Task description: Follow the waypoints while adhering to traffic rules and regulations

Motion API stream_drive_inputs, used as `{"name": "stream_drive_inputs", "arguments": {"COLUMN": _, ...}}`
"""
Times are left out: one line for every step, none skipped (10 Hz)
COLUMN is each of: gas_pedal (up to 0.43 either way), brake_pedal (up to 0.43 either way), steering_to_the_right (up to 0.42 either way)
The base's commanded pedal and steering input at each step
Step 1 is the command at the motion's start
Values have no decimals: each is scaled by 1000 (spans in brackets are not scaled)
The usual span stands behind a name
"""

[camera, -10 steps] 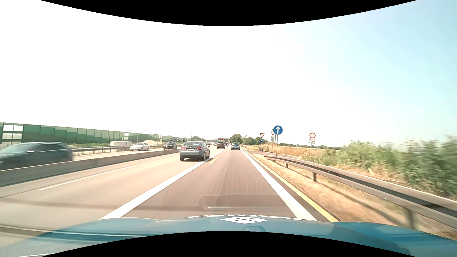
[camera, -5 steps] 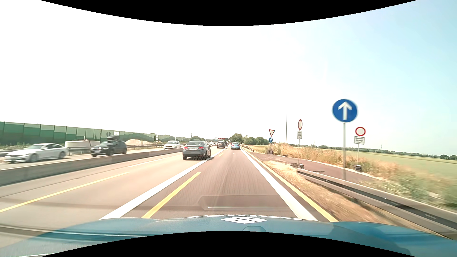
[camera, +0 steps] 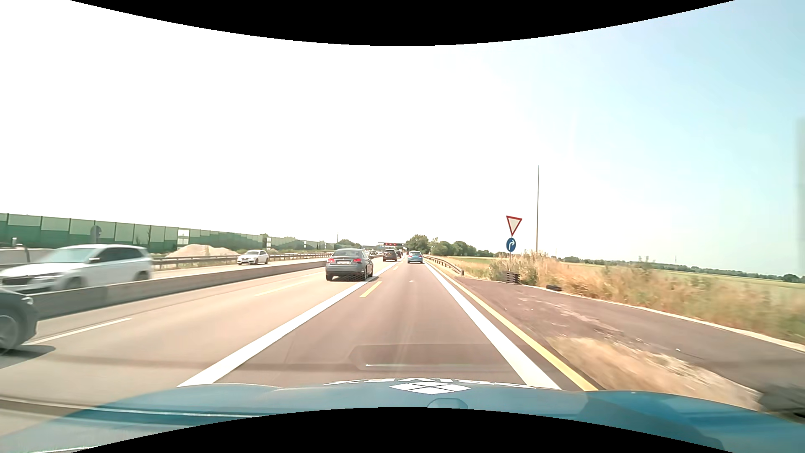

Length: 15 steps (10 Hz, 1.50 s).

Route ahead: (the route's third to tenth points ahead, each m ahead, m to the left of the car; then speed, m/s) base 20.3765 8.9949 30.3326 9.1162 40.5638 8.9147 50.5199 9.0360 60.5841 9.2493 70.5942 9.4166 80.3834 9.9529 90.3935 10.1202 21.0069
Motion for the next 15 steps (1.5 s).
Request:
{"name": "stream_drive_inputs", "arguments": {"gas_pedal": 177, "brake_pedal": 0, "steering_to_the_right": -1}}
{"name": "stream_drive_inputs", "arguments": {"gas_pedal": 177, "brake_pedal": 0, "steering_to_the_right": -2}}
{"name": "stream_drive_inputs", "arguments": {"gas_pedal": 177, "brake_pedal": 0, "steering_to_the_right": -1}}
{"name": "stream_drive_inputs", "arguments": {"gas_pedal": 177, "brake_pedal": 0, "steering_to_the_right": -1}}
{"name": "stream_drive_inputs", "arguments": {"gas_pedal": 177, "brake_pedal": 0, "steering_to_the_right": -1}}
{"name": "stream_drive_inputs", "arguments": {"gas_pedal": 177, "brake_pedal": 0, "steering_to_the_right": 0}}
{"name": "stream_drive_inputs", "arguments": {"gas_pedal": 177, "brake_pedal": 0, "steering_to_the_right": 0}}
{"name": "stream_drive_inputs", "arguments": {"gas_pedal": 177, "brake_pedal": 0, "steering_to_the_right": 0}}
{"name": "stream_drive_inputs", "arguments": {"gas_pedal": 177, "brake_pedal": 0, "steering_to_the_right": 0}}
{"name": "stream_drive_inputs", "arguments": {"gas_pedal": 177, "brake_pedal": 0, "steering_to_the_right": 0}}
{"name": "stream_drive_inputs", "arguments": {"gas_pedal": 177, "brake_pedal": 0, "steering_to_the_right": 0}}
{"name": "stream_drive_inputs", "arguments": {"gas_pedal": 177, "brake_pedal": 0, "steering_to_the_right": -1}}
{"name": "stream_drive_inputs", "arguments": {"gas_pedal": 177, "brake_pedal": 0, "steering_to_the_right": -1}}
{"name": "stream_drive_inputs", "arguments": {"gas_pedal": 177, "brake_pedal": 0, "steering_to_the_right": -1}}
{"name": "stream_drive_inputs", "arguments": {"gas_pedal": 177, "brake_pedal": 0, "steering_to_the_right": -1}}
